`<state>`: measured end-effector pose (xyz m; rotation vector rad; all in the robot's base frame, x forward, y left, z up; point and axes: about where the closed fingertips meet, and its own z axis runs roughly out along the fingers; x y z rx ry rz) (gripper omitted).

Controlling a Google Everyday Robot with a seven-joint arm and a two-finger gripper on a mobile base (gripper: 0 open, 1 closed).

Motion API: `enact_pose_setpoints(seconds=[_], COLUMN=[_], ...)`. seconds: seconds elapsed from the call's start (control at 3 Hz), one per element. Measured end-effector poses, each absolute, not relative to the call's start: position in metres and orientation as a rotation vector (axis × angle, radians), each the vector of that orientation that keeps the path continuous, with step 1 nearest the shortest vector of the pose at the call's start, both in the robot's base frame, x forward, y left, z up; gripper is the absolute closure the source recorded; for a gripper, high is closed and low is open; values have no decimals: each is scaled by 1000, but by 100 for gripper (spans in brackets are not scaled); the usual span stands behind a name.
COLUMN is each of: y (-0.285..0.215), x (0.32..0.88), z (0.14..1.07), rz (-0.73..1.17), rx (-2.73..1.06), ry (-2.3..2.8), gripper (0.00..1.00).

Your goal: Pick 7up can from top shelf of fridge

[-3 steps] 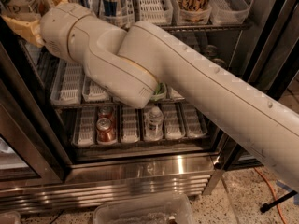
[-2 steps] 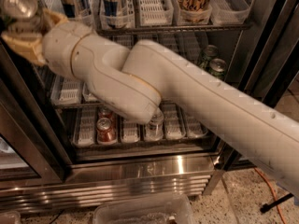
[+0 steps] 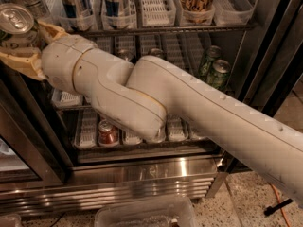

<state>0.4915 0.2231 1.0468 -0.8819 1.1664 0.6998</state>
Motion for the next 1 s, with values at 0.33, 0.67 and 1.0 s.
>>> enact_pose_setpoints(seconds=[0.33, 0.67, 1.0], y=[220, 209, 192], x=[478, 472, 465], z=[1039, 1034, 1028], rz=[728, 742, 755], rx=[-883, -873, -865], ry=[1157, 1154, 1167], gripper=[100, 100, 100])
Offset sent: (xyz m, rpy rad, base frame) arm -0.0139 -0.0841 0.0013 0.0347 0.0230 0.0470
